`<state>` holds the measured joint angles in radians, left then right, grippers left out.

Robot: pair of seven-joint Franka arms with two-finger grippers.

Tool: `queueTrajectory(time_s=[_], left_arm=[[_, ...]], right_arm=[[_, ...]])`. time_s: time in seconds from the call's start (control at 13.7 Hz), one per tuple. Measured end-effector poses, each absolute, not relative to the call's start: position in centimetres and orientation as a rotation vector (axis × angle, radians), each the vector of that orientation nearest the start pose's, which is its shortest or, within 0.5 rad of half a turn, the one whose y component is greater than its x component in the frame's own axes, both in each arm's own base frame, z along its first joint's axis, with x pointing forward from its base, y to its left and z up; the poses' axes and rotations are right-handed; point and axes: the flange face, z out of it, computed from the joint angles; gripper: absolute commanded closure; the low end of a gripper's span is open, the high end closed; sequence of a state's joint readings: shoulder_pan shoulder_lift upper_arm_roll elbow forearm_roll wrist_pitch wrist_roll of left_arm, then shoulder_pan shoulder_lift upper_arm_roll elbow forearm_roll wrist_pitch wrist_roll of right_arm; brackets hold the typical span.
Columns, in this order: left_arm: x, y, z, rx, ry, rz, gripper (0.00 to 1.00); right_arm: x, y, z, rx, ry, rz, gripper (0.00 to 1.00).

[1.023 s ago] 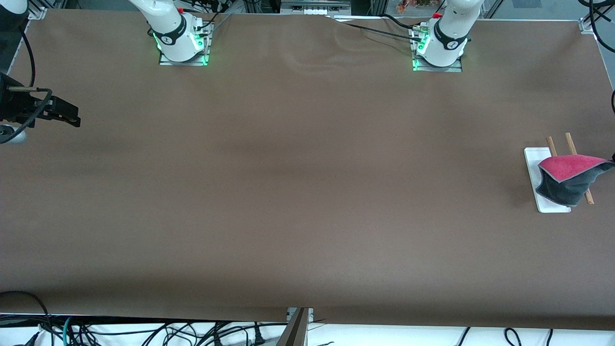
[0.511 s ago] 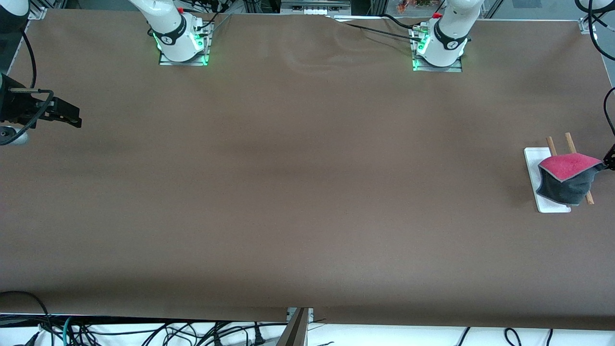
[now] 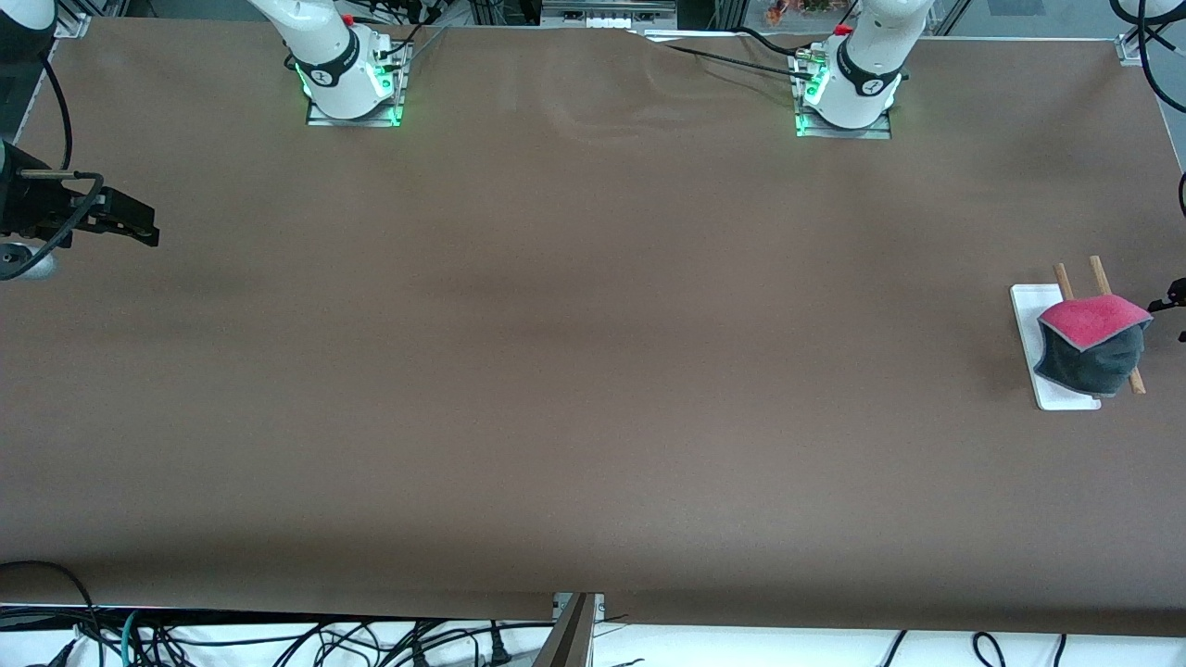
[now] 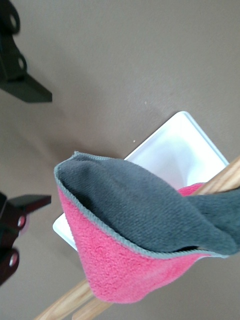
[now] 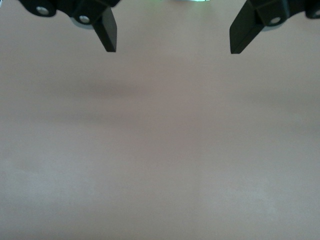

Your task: Pass towel and hang on rack

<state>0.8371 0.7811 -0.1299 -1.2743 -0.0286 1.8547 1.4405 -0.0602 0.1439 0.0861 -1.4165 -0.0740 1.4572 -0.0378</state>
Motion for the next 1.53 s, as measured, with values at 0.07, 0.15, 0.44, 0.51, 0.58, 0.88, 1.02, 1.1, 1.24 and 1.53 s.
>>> queueTrajectory(time_s=[0.07,0.15,0.44,0.51,0.58,0.88,1.02,1.1,1.24,1.53], left_arm=[[54.2,48.4,28.5,-3.153,1.151,-0.039,0.0],[54.6,48.1,30.2,-3.137,1.16,-0.049,0.0],[56.7,42.3,41.1,-3.115,1.175,0.013,0.0],[57.4,39.9,43.9,-3.108,1.152,0.046,0.0],[58.1,37.1,46.4,-3.11,1.123,0.071,0.0],[61.4,26.1,50.2,-3.17,0.915,0.184,0.0],[63.2,20.1,50.6,-3.186,0.812,0.236,0.0],[63.9,17.0,50.9,-3.187,0.765,0.252,0.0],[64.7,11.3,51.8,-3.183,0.676,0.274,0.0],[63.3,-0.8,53.6,-3.15,0.384,0.289,0.0]], right_arm=[[58.7,0.3,60.5,-3.197,-0.094,0.165,0.0],[58.7,0.3,60.5,-3.197,-0.094,0.165,0.0],[58.7,0.3,60.6,-3.197,-0.094,0.164,0.0],[58.7,0.3,60.6,-3.197,-0.094,0.164,0.0],[58.7,0.3,60.5,-3.197,-0.094,0.164,0.0],[58.7,0.3,60.5,-3.196,-0.094,0.164,0.0],[58.7,0.3,60.5,-3.197,-0.094,0.163,0.0],[58.7,0.3,60.5,-3.197,-0.094,0.163,0.0],[58.7,0.3,60.5,-3.197,-0.094,0.162,0.0],[58.7,0.2,60.5,-3.197,-0.093,0.162,0.0]])
